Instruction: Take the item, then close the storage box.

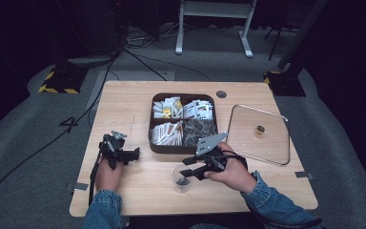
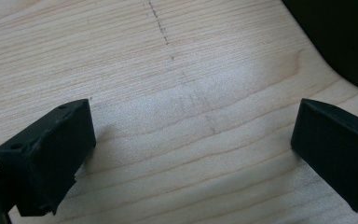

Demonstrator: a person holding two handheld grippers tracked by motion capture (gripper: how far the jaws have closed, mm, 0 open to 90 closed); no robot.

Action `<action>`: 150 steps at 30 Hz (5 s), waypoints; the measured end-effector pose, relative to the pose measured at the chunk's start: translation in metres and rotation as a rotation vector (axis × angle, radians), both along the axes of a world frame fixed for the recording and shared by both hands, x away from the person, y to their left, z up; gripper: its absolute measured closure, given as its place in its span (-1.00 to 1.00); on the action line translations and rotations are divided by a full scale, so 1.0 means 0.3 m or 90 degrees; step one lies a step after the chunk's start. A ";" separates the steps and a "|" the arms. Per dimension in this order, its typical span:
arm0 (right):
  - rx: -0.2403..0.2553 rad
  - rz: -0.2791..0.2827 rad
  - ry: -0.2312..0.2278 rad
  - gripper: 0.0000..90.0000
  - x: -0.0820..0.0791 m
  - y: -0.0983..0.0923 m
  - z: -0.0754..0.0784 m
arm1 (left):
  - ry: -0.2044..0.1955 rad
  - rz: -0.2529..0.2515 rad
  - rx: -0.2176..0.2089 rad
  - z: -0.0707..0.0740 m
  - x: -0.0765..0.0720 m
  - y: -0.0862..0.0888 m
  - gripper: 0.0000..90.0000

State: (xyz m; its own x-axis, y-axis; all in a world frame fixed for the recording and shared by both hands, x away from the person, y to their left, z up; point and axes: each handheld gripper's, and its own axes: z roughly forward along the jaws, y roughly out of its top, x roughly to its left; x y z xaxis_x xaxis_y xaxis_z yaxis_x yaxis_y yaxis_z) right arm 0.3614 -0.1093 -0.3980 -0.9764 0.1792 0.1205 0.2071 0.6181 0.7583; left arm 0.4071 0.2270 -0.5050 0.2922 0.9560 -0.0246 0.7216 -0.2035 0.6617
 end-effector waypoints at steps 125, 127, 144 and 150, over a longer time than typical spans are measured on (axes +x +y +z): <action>-0.080 -0.617 -0.008 0.31 0.489 -0.811 -0.265 | 0.001 0.004 -0.003 0.000 -0.002 -0.015 -1.00; -0.072 -0.617 -0.011 0.31 0.485 -0.813 -0.253 | 0.001 0.004 -0.002 0.000 -0.002 -0.015 -1.00; -0.025 -0.608 -0.025 0.31 0.457 -0.798 -0.163 | 0.002 0.004 -0.002 0.000 -0.002 -0.015 -1.00; -0.007 -0.604 -0.034 0.31 0.450 -0.792 -0.124 | 0.001 0.006 -0.002 0.000 -0.003 -0.016 -1.00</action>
State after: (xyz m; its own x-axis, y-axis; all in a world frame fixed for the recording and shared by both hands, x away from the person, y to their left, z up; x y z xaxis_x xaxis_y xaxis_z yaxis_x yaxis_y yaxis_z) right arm 0.4965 -0.3469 -0.4352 -0.4264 0.9016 0.0735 0.5921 0.2168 0.7761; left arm 0.4063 0.2223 -0.5050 0.2831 0.9587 -0.0281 0.7246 -0.1946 0.6611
